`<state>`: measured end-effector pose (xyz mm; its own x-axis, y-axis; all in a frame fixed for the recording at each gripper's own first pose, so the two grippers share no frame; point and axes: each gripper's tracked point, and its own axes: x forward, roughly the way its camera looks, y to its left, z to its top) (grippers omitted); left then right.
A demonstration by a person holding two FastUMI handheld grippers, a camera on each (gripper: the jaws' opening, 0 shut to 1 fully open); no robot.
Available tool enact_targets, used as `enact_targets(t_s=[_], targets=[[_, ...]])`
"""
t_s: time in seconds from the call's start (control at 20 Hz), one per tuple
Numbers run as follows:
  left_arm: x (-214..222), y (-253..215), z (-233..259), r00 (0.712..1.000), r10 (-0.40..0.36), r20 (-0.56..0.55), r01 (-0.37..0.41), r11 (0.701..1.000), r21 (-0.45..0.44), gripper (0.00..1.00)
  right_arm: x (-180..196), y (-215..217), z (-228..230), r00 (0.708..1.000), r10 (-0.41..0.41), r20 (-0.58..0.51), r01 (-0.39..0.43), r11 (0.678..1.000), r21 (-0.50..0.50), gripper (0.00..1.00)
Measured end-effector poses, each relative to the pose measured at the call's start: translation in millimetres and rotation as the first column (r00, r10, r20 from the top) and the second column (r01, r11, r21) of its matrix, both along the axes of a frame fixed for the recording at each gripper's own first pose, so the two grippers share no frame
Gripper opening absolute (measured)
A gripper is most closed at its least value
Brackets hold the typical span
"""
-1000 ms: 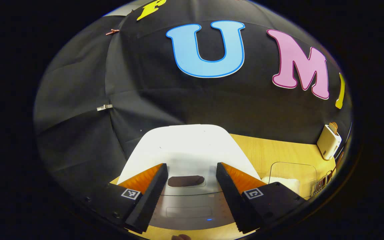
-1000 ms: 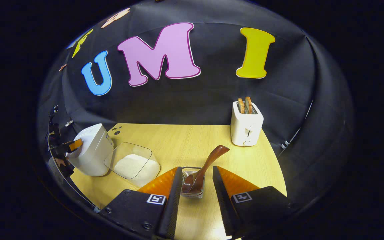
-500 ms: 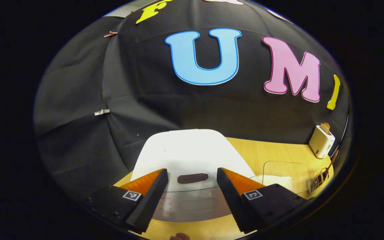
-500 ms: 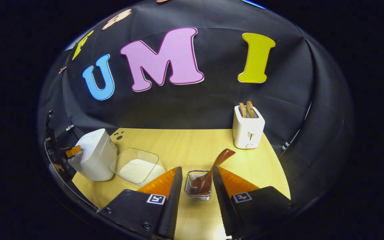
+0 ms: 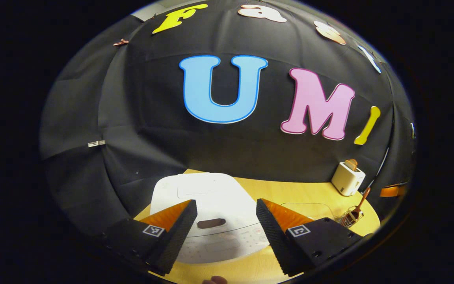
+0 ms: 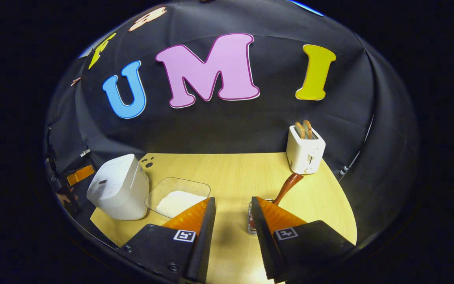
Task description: Close the left gripper, press the button to open the rice cooker; take a wooden spoon from the chopstick holder with the right hand, scoop a spoonful of rice and pour it into the rice cooker, then put the wooden spoon back into the chopstick holder.
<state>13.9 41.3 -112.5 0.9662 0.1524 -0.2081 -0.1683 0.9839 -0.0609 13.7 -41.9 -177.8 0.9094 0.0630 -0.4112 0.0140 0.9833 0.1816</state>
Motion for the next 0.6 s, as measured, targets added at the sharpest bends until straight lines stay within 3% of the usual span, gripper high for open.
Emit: enact_targets(t_s=[0.25,0.6], targets=[[-7.3,-4.5,16.1,0.995,-0.092,0.033,0.093,0.995,-0.038,0.97,-7.0,22.8,13.2,0.999,-0.019,0.034,0.019,1.000,0.006,0.58],[-13.9,-10.0,15.6,0.988,-0.150,0.042,0.152,0.988,-0.027,0.95,-13.3,37.0,20.9,0.999,-0.016,0.041,0.016,1.000,-0.008,0.57]])
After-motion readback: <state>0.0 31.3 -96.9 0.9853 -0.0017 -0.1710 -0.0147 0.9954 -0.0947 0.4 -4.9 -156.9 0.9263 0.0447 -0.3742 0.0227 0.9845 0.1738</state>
